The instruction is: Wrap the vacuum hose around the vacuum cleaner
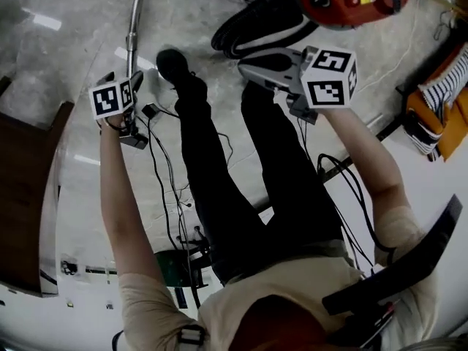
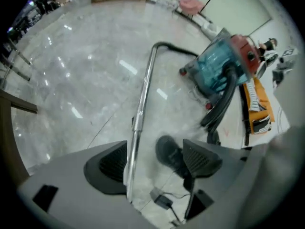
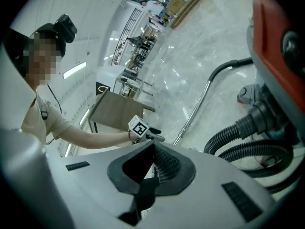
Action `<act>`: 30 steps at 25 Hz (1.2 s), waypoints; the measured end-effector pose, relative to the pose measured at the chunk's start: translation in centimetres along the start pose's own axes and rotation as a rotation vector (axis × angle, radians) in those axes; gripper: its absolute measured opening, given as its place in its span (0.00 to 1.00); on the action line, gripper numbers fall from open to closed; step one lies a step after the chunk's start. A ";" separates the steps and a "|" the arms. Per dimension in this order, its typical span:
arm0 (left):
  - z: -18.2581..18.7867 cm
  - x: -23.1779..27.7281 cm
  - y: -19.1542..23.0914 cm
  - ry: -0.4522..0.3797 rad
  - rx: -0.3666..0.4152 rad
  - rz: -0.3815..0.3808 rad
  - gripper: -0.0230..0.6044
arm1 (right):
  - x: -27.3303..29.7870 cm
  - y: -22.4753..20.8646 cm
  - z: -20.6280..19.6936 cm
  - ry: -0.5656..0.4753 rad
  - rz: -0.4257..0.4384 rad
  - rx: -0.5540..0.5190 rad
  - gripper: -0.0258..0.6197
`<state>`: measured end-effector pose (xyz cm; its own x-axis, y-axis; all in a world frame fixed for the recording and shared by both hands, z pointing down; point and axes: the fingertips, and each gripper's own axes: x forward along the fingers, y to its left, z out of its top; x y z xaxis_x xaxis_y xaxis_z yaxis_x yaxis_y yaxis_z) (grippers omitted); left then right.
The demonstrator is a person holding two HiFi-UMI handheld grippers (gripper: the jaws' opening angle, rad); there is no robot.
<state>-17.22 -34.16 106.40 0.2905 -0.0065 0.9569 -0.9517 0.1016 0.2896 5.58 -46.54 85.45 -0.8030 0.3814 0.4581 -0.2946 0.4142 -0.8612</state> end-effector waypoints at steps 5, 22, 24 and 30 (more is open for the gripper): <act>6.1 -9.4 -13.2 -0.324 0.067 -0.150 0.63 | -4.4 3.6 0.9 -0.011 -0.041 -0.073 0.05; 12.2 -41.2 -42.1 -0.777 0.484 0.006 0.04 | -24.4 20.4 4.3 -0.231 0.017 -0.199 0.05; 12.0 -45.3 -43.9 -0.813 0.505 0.078 0.05 | -26.1 23.5 4.6 -0.239 0.051 -0.246 0.05; 14.4 -60.9 -47.8 -1.082 0.490 0.291 0.04 | -30.3 33.2 6.7 -0.255 0.093 -0.523 0.05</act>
<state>9.13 -52.96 34.65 0.0507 -0.8939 0.4455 -0.9719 -0.1468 -0.1840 16.61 -49.90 41.47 -0.9314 0.2519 0.2627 0.0258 0.7656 -0.6428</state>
